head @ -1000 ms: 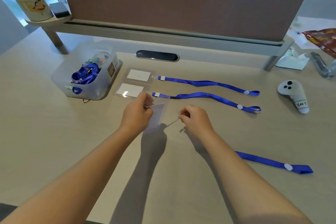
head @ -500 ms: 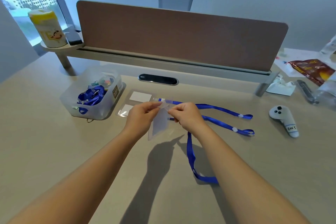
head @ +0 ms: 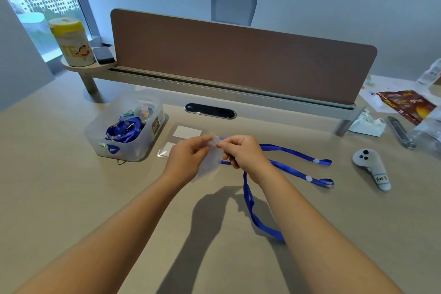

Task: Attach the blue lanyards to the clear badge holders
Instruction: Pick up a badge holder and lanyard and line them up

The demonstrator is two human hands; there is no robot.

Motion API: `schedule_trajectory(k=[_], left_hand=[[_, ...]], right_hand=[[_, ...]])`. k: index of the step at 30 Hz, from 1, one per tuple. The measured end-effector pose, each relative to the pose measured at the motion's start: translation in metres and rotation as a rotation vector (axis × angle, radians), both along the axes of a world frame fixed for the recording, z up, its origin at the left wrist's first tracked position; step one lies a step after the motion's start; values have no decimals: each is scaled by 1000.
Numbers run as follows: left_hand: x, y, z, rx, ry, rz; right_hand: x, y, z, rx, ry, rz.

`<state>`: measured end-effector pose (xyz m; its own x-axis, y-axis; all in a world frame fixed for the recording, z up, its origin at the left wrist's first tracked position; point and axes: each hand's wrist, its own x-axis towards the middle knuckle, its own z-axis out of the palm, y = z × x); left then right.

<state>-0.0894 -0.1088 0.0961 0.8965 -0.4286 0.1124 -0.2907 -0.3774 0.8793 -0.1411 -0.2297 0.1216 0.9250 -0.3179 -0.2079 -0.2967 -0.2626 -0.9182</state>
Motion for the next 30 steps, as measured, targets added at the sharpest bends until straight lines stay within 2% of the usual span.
schedule_trajectory(k=[3,4,7,9,11,15,19,20,26,28,30], left_hand=[[3,4,-1,65,-104,-10],[3,7,1,119,-205,-6],[6,17,6,322,-667,-84],[9,22,8,443,-862,-101],[12,26,10,543,-932,-131],[10,32,10,661,-960,-165],[11,37,9,609,-926,-151],[10,38,10,575,-862,-147],[4,35,24,281,-179,-114],[6,34,30,152,-55,-69],[9,32,34,101,16,-39]], right_hand=[[1,3,3,122,8,4],[1,3,5,175,12,-4],[2,6,9,323,34,-29],[2,7,11,357,49,-28],[3,9,11,362,62,-28],[6,14,9,320,82,-26],[8,18,11,280,82,11],[9,19,12,261,74,26],[13,26,12,133,54,87],[15,29,12,89,48,103],[16,31,12,38,39,125]])
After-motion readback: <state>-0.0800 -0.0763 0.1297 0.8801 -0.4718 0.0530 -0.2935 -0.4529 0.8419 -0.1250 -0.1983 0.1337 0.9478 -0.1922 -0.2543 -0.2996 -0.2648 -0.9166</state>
